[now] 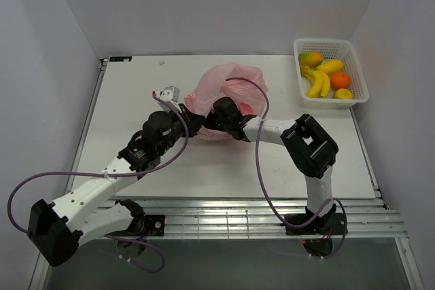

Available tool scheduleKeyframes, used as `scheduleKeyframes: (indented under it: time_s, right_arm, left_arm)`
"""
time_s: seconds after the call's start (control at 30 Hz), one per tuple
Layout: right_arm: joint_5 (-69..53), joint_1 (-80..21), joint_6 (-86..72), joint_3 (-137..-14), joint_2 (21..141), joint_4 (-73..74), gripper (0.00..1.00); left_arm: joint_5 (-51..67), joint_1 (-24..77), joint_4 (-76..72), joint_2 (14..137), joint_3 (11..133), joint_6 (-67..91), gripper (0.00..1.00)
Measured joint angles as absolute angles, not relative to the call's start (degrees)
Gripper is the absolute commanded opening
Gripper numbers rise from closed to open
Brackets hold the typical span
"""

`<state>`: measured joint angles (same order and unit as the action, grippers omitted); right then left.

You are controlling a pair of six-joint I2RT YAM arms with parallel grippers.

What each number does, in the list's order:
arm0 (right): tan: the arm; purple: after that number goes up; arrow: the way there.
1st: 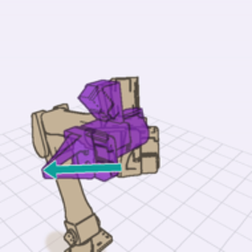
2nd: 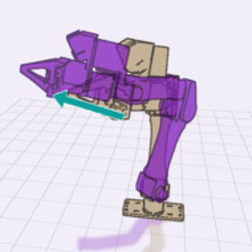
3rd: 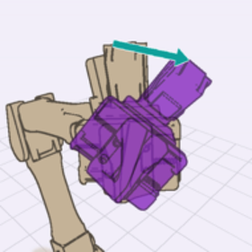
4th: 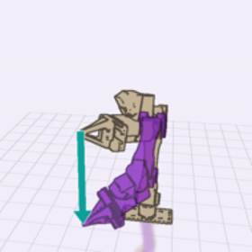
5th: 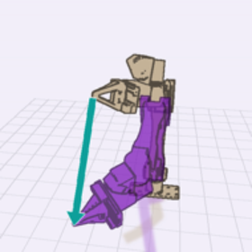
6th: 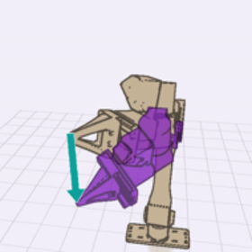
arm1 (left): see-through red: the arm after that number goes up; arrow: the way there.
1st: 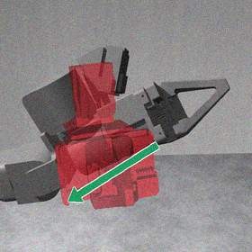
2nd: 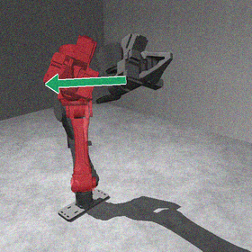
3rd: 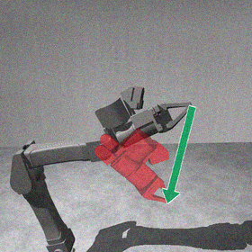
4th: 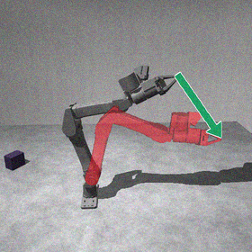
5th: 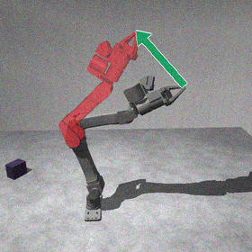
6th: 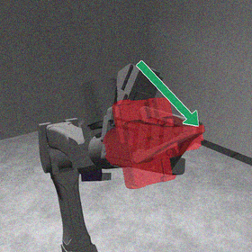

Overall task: Take the fake fruits out of the plastic bag
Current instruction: Take out the fake fruit from the plastic bag.

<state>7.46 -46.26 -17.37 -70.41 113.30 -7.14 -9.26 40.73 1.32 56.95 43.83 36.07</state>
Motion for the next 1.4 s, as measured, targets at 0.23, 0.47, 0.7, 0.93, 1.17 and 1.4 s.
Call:
scheduleKeyframes:
  time_s: [0.23,0.47,0.7,0.93,1.17,1.4]
  right_arm:
    - [4.1,-46.26,-17.93,-69.12,111.9,-12.67,0.92]
    - [5.34,-46.3,-20.32,-72.05,114.04,-13.21,0.93]
    - [6.76,-46.3,-21.3,-71.37,114.65,-14.83,0.33]
    - [4.27,-46.3,-19.22,-67.59,107.98,-13.52,0.19]
    - [4.38,-46.3,-14.5,-63.79,87.48,-8.45,0.19]
    - [7.27,-46.37,-9.8,-61.06,71.37,-2.13,0.19]
  left_arm:
    - [-7.09,40.73,1.32,57.01,43.83,36.47,0.0]
    - [-5.41,40.73,1.37,57.21,43.83,36.47,0.0]
    - [-5.15,40.73,1.52,57.21,43.83,36.49,0.0]
    - [-6.68,40.75,2.09,57.21,43.83,36.93,0.0]
    - [-10.44,40.73,2.57,57.17,43.83,38.85,0.0]
    - [-12.43,40.75,2.37,56.88,43.83,40.25,0.0]
